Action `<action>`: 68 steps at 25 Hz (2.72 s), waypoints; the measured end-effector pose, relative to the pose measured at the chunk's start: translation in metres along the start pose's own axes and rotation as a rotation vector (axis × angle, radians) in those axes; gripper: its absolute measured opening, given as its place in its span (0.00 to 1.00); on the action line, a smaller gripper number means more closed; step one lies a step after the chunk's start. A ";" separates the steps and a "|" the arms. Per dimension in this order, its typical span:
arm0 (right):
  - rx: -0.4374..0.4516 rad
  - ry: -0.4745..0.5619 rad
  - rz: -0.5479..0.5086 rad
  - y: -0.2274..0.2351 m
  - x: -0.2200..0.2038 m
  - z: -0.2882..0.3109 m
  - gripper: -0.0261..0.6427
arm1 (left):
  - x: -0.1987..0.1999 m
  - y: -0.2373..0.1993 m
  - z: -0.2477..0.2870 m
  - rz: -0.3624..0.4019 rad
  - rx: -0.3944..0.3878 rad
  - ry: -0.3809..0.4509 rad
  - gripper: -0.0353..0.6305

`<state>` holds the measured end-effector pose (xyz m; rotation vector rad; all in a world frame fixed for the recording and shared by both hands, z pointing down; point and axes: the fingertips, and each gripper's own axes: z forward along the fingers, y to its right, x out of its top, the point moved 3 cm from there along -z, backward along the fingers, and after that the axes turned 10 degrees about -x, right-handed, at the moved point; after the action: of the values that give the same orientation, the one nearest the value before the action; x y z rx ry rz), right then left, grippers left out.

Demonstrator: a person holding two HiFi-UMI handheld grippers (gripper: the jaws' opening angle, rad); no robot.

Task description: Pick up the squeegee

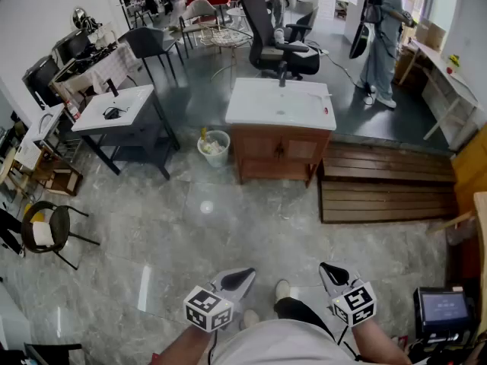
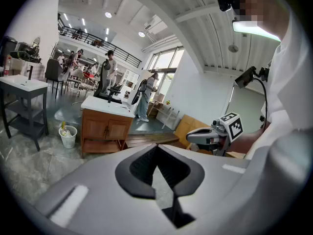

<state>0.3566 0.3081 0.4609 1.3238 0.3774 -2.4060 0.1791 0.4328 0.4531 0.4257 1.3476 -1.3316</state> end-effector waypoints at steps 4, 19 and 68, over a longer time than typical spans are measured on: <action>0.019 0.041 -0.035 0.033 0.029 0.046 0.04 | 0.038 -0.030 0.028 0.020 0.035 0.033 0.06; 0.059 0.016 -0.036 0.134 0.072 0.166 0.06 | 0.133 -0.111 0.120 0.030 0.065 0.052 0.06; -0.414 -0.159 0.096 0.598 0.206 0.751 0.29 | 0.420 -0.506 0.370 0.058 0.207 -0.010 0.10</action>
<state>-0.0467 -0.5677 0.6455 0.9399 0.7042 -2.1800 -0.2099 -0.2125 0.4232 0.5933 1.1848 -1.4286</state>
